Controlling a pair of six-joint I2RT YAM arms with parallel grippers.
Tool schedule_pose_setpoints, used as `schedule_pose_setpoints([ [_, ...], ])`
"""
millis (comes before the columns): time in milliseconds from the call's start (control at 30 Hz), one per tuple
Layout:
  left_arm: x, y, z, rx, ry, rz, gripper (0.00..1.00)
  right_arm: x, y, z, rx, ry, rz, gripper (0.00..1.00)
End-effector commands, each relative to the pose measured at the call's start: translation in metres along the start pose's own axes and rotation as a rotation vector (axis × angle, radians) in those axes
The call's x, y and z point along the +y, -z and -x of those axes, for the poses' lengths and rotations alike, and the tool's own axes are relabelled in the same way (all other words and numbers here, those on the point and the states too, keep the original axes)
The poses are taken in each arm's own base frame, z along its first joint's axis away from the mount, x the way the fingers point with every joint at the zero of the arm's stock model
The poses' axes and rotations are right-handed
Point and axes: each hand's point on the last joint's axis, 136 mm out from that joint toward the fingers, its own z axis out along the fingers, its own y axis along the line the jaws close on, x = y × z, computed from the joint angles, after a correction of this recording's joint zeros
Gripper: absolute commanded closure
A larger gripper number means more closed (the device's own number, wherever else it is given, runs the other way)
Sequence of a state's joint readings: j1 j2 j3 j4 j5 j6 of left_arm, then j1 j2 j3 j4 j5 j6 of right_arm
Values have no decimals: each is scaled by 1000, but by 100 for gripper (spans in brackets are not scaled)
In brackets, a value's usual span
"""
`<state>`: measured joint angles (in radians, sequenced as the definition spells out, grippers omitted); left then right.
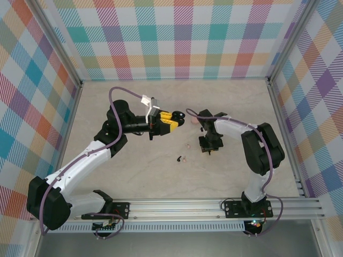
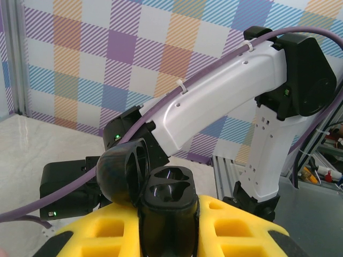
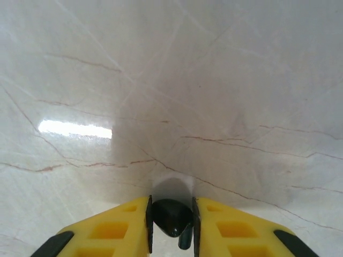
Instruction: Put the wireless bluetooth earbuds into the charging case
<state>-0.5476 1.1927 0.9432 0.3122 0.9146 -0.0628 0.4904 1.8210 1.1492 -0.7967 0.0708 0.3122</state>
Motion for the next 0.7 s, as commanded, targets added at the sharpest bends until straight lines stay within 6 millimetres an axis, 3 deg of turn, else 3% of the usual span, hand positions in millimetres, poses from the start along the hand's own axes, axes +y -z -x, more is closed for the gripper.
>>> schedule_pose_setpoints([
  [0, -12, 1, 10, -15, -33, -20, 81, -1, 2, 5, -2, -47, 0, 70],
  [167, -11, 0, 9, -15, -36, -20, 81, -3, 1, 1, 19, -25, -9, 64],
  [667, -13, 1, 9, -14, -37, -24, 81, 3, 0, 5, 25, -89, 10, 63],
])
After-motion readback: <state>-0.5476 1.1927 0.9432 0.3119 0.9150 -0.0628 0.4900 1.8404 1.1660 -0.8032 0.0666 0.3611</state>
